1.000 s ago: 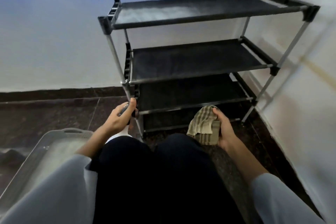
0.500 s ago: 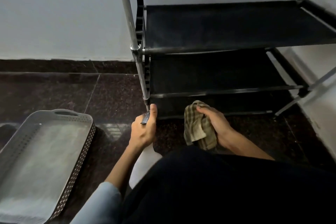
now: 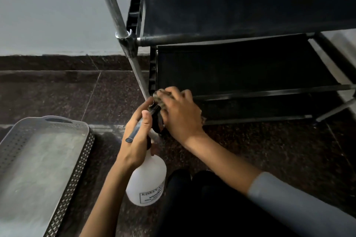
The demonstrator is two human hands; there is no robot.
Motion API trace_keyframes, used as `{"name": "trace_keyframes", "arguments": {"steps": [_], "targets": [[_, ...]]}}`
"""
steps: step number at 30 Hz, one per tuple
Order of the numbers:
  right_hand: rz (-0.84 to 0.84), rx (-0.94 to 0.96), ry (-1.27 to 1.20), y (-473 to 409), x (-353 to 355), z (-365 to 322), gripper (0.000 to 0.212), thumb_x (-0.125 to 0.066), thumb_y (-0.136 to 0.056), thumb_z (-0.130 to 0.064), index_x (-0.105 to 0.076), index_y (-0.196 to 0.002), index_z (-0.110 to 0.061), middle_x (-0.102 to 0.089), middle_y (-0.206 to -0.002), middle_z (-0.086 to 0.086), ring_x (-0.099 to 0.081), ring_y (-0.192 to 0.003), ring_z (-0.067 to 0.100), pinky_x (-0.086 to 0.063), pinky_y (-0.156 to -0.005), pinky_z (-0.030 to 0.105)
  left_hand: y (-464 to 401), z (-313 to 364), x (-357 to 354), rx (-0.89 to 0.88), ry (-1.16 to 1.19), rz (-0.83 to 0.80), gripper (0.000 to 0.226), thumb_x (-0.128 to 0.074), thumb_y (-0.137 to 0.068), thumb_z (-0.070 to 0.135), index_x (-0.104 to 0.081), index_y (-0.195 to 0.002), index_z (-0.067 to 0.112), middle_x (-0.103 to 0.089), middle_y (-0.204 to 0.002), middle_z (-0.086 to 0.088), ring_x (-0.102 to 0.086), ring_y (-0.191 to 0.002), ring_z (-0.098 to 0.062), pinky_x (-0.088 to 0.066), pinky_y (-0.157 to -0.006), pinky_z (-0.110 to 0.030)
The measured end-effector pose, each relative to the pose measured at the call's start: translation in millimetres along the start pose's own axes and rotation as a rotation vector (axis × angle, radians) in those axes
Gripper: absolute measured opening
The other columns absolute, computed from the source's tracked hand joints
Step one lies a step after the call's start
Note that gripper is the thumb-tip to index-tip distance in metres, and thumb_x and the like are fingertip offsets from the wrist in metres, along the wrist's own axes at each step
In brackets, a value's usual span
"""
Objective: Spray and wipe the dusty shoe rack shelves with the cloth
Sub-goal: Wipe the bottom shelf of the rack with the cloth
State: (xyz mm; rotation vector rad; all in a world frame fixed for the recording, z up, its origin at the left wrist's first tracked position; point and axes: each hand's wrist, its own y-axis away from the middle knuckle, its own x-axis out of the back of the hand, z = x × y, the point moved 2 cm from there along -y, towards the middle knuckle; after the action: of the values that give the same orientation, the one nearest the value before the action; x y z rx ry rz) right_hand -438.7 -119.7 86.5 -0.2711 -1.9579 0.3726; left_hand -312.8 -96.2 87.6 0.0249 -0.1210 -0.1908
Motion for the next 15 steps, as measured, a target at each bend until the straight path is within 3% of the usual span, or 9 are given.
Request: {"name": "trace_keyframes", "arguments": {"steps": [1, 3, 5, 7, 10, 13, 14, 15], "targets": [[-0.016, 0.012, 0.085, -2, -5, -2, 0.037, -0.065, -0.083, -0.021, -0.061, -0.120, -0.025, -0.059, -0.117, 0.000, -0.051, -0.094, 0.029, -0.053, -0.061, 0.035, -2, 0, 0, 0.009, -0.008, -0.027, 0.055, -0.038, -0.083, 0.072, -0.046, -0.131, 0.047, -0.064, -0.124, -0.011, -0.054, -0.109, -0.055, -0.050, -0.083, -0.057], [-0.024, 0.040, 0.191, 1, -6, 5, 0.035, -0.061, -0.082, -0.022, -0.062, -0.117, -0.027, -0.061, -0.111, 0.000, -0.053, -0.088, 0.028, -0.049, -0.054, 0.031, -4, 0, 0, 0.028, -0.028, -0.057, 0.059, -0.039, -0.078, 0.082, -0.043, -0.130, 0.056, -0.055, -0.137, -0.017, -0.041, -0.121, -0.061, -0.038, -0.097, -0.068], [-0.066, 0.033, 0.244, 6, 6, 24, 0.039, -0.049, -0.084, -0.019, -0.060, -0.121, -0.027, -0.059, -0.116, 0.000, -0.052, -0.092, 0.028, -0.043, -0.056, 0.028, -7, 1, 1, 0.038, -0.032, -0.044, 0.060, -0.038, -0.076, 0.085, -0.044, -0.128, 0.057, -0.054, -0.141, -0.007, -0.038, -0.123, -0.062, -0.036, -0.100, -0.068], [-0.059, -0.098, 0.277, 12, 24, 51, 0.044, -0.038, -0.088, -0.016, -0.057, -0.125, -0.030, -0.054, -0.121, -0.002, -0.049, -0.099, 0.028, -0.042, -0.061, 0.029, -7, 1, 1, 0.061, -0.023, -0.043, 0.056, -0.036, -0.078, 0.082, -0.045, -0.128, 0.058, -0.052, -0.142, 0.011, -0.038, -0.123, -0.062, -0.036, -0.101, -0.066], [-0.033, -0.300, 0.304, 13, 47, 79, 0.042, -0.049, -0.092, -0.011, -0.056, -0.127, -0.032, -0.051, -0.124, -0.005, -0.045, -0.105, 0.026, -0.044, -0.068, 0.034, -5, 4, 0, 0.100, 0.008, -0.035, 0.060, -0.037, -0.074, 0.083, -0.043, -0.129, 0.060, -0.047, -0.141, 0.024, -0.035, -0.123, -0.064, -0.035, -0.102, -0.068], [-0.002, -0.238, 0.175, 3, 37, 53, 0.038, -0.048, -0.092, -0.011, -0.059, -0.124, -0.029, -0.054, -0.119, -0.005, -0.043, -0.105, 0.024, -0.039, -0.068, 0.032, -4, 6, -5, 0.103, 0.005, -0.016, 0.067, -0.039, -0.069, 0.091, -0.041, -0.129, 0.063, -0.053, -0.143, 0.002, -0.038, -0.122, -0.063, -0.036, -0.101, -0.068], [-0.027, -0.153, 0.119, 0, 27, 36, 0.036, -0.049, -0.092, -0.012, -0.061, -0.122, -0.028, -0.056, -0.117, -0.005, -0.044, -0.103, 0.024, -0.038, -0.068, 0.031, -3, 6, -8, 0.097, -0.015, -0.012, 0.067, -0.039, -0.071, 0.089, -0.042, -0.131, 0.060, -0.059, -0.135, -0.008, -0.047, -0.116, -0.060, -0.043, -0.096, -0.065], [-0.059, -0.060, 0.085, -3, 16, 18, 0.033, -0.053, -0.090, -0.014, -0.063, -0.118, -0.027, -0.057, -0.114, -0.004, -0.046, -0.101, 0.024, -0.041, -0.066, 0.032, -4, 5, -9, 0.087, -0.018, -0.004, 0.065, -0.038, -0.076, 0.084, -0.042, -0.133, 0.055, -0.066, -0.121, -0.012, -0.060, -0.098, -0.054, -0.054, -0.082, -0.057]]}}
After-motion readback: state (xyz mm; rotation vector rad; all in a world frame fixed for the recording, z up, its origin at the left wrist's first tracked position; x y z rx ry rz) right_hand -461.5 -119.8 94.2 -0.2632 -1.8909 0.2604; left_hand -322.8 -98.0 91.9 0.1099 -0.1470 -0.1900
